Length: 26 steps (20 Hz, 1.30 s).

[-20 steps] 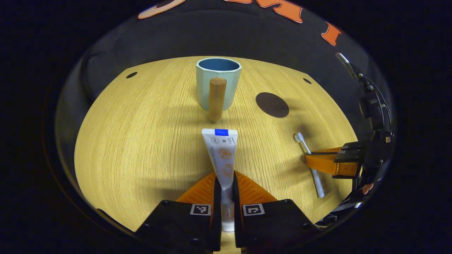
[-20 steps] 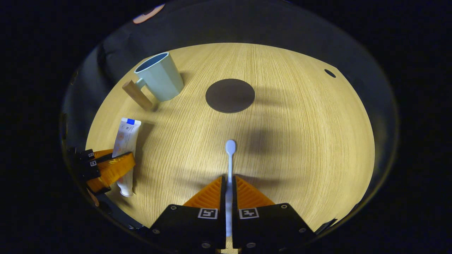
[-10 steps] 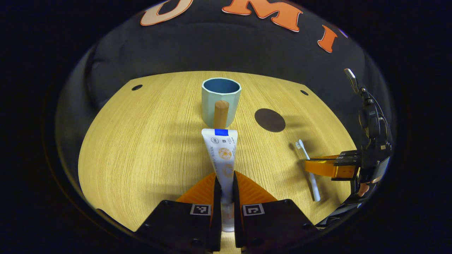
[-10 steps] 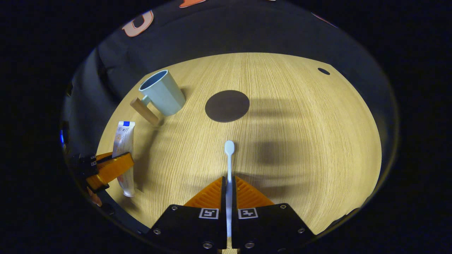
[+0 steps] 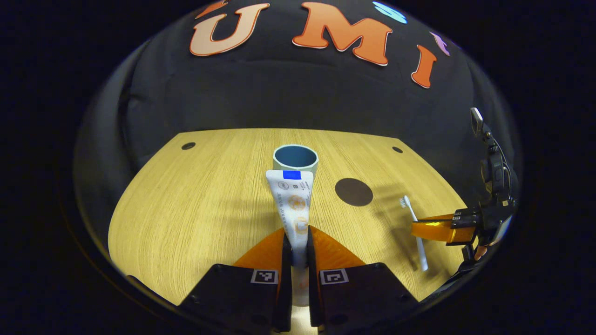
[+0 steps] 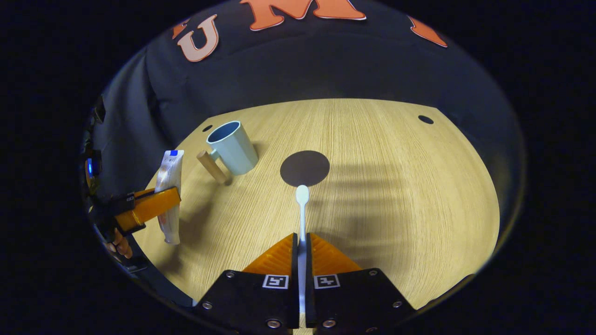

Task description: Put the toothbrush and toothpaste on the desktop into the cup, then pick up the cup and place it on the coaster on the desktop.

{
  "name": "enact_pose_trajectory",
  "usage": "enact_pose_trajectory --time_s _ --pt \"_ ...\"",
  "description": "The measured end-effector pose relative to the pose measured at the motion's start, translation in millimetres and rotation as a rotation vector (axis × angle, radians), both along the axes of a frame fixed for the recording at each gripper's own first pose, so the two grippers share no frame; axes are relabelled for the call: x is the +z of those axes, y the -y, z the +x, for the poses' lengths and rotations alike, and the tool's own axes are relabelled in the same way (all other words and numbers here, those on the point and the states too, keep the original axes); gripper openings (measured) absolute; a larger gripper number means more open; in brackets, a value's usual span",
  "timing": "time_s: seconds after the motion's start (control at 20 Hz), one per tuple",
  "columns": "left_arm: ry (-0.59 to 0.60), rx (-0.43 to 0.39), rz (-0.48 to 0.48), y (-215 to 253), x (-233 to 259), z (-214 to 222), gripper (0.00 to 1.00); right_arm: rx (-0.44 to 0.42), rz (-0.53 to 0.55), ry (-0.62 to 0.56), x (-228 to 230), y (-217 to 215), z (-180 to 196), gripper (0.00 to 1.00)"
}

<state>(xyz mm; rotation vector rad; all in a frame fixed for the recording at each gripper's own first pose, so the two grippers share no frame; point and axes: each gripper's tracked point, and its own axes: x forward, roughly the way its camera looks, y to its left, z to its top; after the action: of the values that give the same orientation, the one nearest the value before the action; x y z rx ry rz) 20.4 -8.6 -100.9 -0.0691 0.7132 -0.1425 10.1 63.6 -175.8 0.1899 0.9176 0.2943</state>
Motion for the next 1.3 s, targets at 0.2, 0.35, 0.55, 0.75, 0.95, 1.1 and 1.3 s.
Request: enact_pose_trajectory --time_s 0.2,0.35,0.55,0.75,0.95,1.1,1.3 --pt "0.102 0.012 -0.014 2.7 7.4 20.7 0.19 -0.01 0.036 0.083 14.3 4.5 8.1 0.05" --pt "0.187 0.024 -0.023 1.0 18.8 38.4 0.19 -0.02 0.068 0.155 32.3 9.5 13.7 0.05" --pt "0.306 0.041 -0.037 0.1 46.5 55.5 0.19 -0.03 0.088 0.235 47.4 14.1 20.5 0.05" --pt "0.349 0.054 -0.094 5.6 66.8 82.2 0.19 -0.032 0.076 0.304 59.4 22.0 28.2 0.05" --pt "0.406 0.075 -0.101 3.7 77.0 106.5 0.19 -0.031 0.098 0.349 71.0 23.5 36.4 0.05" --pt "0.419 0.081 -0.104 5.8 82.9 128.0 0.19 -0.034 0.104 0.385 81.5 29.4 43.7 0.06" --pt "0.473 0.096 -0.113 4.9 86.5 153.8 0.18 -0.05 0.109 0.442 96.2 39.7 51.6 0.05"
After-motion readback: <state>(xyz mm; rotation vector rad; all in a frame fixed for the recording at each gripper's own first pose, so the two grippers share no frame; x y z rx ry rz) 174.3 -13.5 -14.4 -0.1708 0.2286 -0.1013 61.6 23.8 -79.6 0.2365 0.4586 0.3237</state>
